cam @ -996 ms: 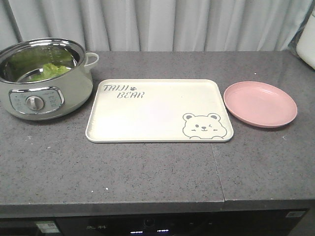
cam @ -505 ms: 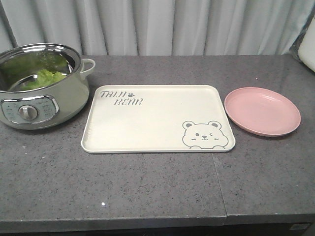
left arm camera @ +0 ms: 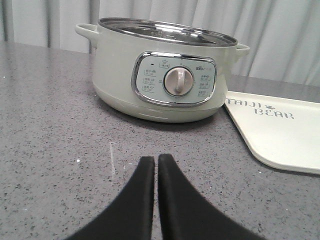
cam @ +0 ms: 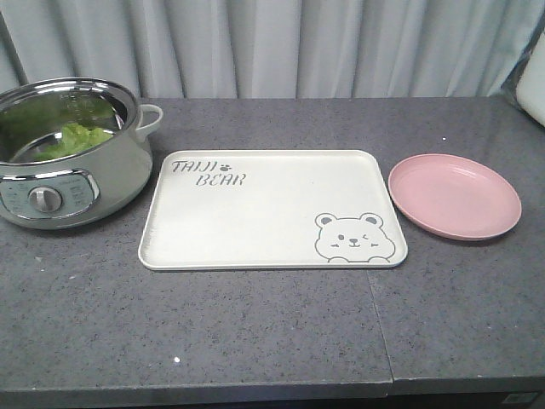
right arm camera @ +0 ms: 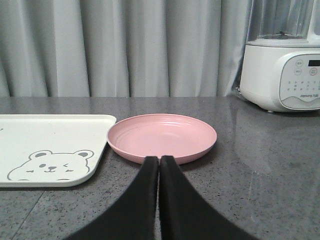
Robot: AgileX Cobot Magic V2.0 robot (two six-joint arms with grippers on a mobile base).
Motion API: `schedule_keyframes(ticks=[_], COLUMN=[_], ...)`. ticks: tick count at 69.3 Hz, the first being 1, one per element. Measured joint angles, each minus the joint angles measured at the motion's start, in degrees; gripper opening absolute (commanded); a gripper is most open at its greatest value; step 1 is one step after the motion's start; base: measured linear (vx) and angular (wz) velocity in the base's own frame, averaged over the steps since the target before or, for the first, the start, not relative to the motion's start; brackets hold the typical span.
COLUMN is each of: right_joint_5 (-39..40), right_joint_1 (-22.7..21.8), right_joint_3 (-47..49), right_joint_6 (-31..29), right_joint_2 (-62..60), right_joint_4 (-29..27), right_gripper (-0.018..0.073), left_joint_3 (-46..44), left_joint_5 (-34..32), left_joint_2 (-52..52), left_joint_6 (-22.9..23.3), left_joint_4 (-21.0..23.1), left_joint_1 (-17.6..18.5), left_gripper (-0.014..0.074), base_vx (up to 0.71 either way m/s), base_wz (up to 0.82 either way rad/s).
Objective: Transfer vegetables to tray and serve
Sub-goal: 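Drive closer and stop facing the pot, tray and pink plate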
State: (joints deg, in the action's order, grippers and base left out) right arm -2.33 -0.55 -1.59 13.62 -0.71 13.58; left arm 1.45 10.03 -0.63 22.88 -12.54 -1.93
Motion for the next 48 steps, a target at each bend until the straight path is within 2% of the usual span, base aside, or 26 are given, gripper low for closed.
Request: schedule_keyframes(ticks=[48], right_joint_5=[0.0], right_joint_1=[0.0], right_joint_3=[0.0], right_joint_6=[0.0], right_joint_2=[0.0], right_joint_4=[0.0], right_gripper=[-0.0002], left_joint_3=[0.0], left_joint_5=[0.0], left_joint_2=[0.0], left_joint_6=[0.0], left_joint_4=[0.0], left_joint_1=[0.0], left_gripper=[-0.0006], base_vx=[0.0], base_wz=[0.0])
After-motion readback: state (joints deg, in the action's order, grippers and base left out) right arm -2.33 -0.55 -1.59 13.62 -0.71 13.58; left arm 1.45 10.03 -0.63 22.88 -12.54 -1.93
